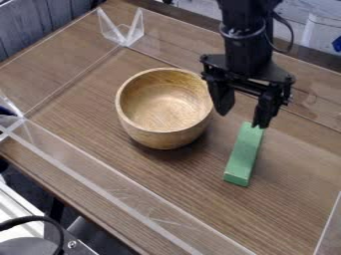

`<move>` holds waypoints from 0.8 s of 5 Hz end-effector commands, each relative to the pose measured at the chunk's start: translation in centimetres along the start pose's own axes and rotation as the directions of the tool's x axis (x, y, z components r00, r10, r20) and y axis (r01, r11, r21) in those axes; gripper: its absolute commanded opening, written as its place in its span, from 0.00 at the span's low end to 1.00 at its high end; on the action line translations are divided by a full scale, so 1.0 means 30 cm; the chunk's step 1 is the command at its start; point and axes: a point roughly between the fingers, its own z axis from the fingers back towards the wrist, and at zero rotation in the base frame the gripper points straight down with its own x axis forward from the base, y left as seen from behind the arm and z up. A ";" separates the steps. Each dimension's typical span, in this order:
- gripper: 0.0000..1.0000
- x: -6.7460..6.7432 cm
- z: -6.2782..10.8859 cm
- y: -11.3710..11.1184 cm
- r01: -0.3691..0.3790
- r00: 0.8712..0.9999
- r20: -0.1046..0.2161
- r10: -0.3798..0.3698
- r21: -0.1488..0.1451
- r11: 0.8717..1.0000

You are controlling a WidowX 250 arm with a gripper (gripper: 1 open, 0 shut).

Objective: Put the green block in the brown bowl

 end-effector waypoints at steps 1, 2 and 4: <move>1.00 0.024 0.006 -0.012 0.009 1.000 0.030 -0.009 0.003 1.000; 1.00 0.027 -0.021 -0.012 0.008 1.000 0.017 -0.008 0.006 1.000; 1.00 0.031 -0.074 -0.009 0.002 1.000 -0.009 -0.002 0.012 1.000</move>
